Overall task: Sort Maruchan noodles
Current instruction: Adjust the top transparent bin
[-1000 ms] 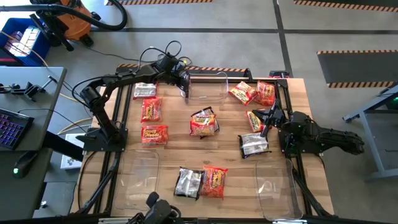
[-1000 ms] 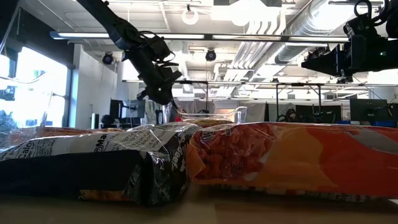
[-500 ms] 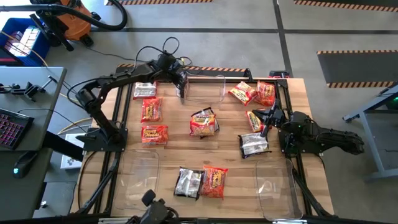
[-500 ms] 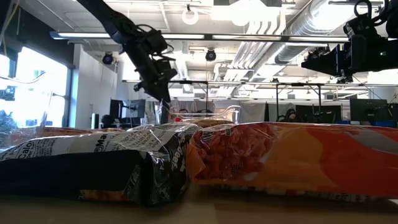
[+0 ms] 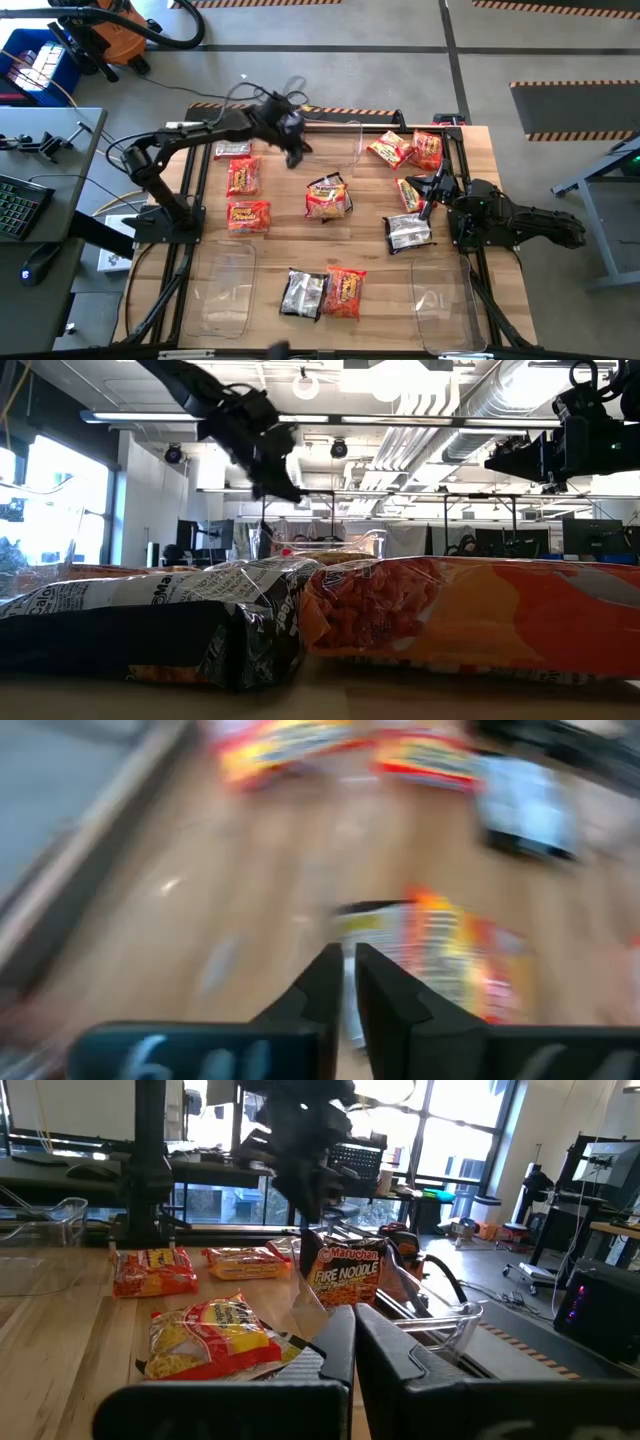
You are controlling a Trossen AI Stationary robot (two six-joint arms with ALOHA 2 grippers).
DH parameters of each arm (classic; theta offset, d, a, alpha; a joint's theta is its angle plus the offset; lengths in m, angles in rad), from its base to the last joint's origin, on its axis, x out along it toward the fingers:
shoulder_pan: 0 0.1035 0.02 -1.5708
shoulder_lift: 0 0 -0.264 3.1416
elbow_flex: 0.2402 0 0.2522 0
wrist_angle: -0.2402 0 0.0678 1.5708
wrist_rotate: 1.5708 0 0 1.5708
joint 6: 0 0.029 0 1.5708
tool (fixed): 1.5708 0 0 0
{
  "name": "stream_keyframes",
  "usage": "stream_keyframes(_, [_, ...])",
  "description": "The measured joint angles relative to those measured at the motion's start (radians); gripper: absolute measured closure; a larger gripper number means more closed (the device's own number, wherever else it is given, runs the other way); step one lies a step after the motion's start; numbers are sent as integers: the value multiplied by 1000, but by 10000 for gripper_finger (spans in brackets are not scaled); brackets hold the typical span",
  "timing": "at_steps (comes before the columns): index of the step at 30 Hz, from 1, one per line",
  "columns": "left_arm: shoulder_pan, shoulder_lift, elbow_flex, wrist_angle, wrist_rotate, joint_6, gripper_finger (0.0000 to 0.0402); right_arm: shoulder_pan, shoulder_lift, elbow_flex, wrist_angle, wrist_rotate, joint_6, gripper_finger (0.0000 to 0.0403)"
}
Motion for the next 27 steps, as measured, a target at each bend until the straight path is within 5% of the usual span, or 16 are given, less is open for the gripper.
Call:
stream_keyframes(6, [-157, 39, 0, -2, -28, 83, 399, 0, 0, 0, 0, 0, 0, 403])
stream_keyframes(10, [-218, 94, 0, 2, -235, 111, 401, 0, 0, 0, 0, 0, 0, 403])
stream_keyframes(20, [-215, 225, 0, 170, -410, 59, 401, 0, 0, 0, 0, 0, 0, 403])
stream_keyframes(27, [-185, 235, 0, 240, -423, 33, 401, 0, 0, 0, 0, 0, 0, 403])
